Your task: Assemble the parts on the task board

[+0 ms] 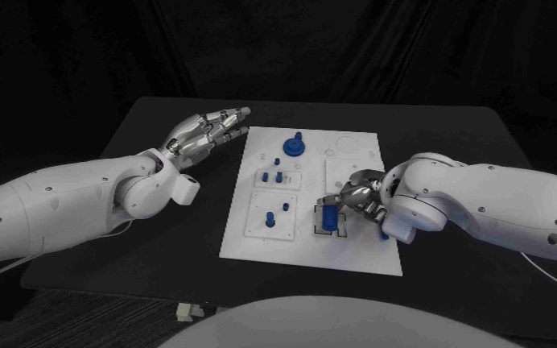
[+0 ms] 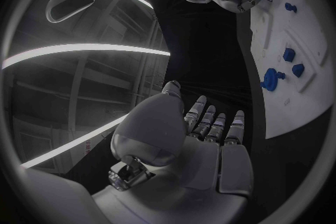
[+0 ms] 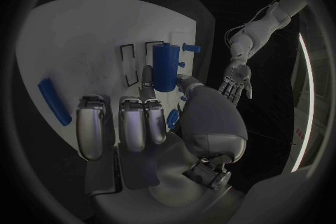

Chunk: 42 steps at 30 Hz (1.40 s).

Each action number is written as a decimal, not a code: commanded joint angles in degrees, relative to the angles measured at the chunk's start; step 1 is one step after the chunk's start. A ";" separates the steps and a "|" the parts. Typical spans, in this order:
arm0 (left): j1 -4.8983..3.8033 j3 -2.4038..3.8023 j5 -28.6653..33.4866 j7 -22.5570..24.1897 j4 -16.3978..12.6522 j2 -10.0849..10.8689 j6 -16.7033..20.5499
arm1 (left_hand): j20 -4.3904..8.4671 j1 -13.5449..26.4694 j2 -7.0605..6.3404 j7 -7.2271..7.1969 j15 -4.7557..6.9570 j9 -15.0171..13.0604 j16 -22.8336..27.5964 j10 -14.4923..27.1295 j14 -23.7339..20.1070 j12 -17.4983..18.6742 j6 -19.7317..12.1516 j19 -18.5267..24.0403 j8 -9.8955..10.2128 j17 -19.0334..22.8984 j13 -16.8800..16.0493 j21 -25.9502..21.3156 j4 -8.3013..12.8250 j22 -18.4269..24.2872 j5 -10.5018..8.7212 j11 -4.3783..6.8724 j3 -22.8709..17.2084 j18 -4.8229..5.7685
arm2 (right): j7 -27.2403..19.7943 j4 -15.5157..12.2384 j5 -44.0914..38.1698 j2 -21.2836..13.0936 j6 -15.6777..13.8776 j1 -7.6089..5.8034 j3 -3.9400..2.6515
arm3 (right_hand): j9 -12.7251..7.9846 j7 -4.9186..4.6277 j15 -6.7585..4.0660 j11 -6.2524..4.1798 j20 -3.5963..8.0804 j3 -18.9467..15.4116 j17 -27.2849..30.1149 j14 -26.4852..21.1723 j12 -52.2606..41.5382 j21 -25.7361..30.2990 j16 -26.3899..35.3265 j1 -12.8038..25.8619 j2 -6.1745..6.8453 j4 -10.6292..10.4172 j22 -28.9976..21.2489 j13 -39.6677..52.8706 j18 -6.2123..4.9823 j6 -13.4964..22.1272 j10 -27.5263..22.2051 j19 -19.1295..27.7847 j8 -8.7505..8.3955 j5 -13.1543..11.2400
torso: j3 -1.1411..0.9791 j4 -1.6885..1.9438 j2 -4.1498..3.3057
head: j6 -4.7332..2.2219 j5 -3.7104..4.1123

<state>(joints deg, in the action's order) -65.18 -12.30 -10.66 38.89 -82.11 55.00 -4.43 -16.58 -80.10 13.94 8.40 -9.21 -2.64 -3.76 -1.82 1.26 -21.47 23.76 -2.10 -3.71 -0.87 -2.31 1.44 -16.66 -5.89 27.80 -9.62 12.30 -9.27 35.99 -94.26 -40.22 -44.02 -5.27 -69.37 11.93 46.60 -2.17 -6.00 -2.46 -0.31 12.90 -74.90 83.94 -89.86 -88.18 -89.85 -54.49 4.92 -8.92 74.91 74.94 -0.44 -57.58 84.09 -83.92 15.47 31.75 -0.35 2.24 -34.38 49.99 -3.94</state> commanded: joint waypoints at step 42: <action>0.07 0.05 0.08 1.94 0.02 -0.33 -1.82 | -0.18 -0.50 0.15 0.60 -0.34 -0.11 -0.49 -0.16 0.23 -0.35 0.36 -0.31 -0.50 -0.13 -0.07 0.32 0.18 -0.14 0.42 0.29 -0.02 -0.54 | 1.19 0.56 -5.93 0.57 4.41 0.21 -0.02 | -1.08 -0.34 0.73 0.69 -0.69 -2.59 -14.92 6.02 -0.14 1.71 -0.06 5.11 -2.89 -2.16 13.91 15.06 -0.42 1.29 5.91 -4.93 -0.11 -14.31 | -0.01 0.01 0.02 | 0.01 -0.25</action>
<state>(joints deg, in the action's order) -65.17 -12.31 -10.66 38.89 -82.01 54.77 -5.38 -16.58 -80.10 13.94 8.72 -9.21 -2.70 -3.99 -1.82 1.26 -21.47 24.08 -2.10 -3.99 -0.96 -2.31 1.44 -16.66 -5.96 28.01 -9.61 12.30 -9.28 36.21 -93.78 -45.75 -43.42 -1.45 -69.33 11.91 45.55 -2.38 -5.72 -2.12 -0.72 10.44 -74.93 84.04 -89.86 -86.74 -89.85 -49.82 2.18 -11.07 74.93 74.92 -0.43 -56.58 84.07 -83.93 15.36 17.61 -0.36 2.24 -34.37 49.99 -4.22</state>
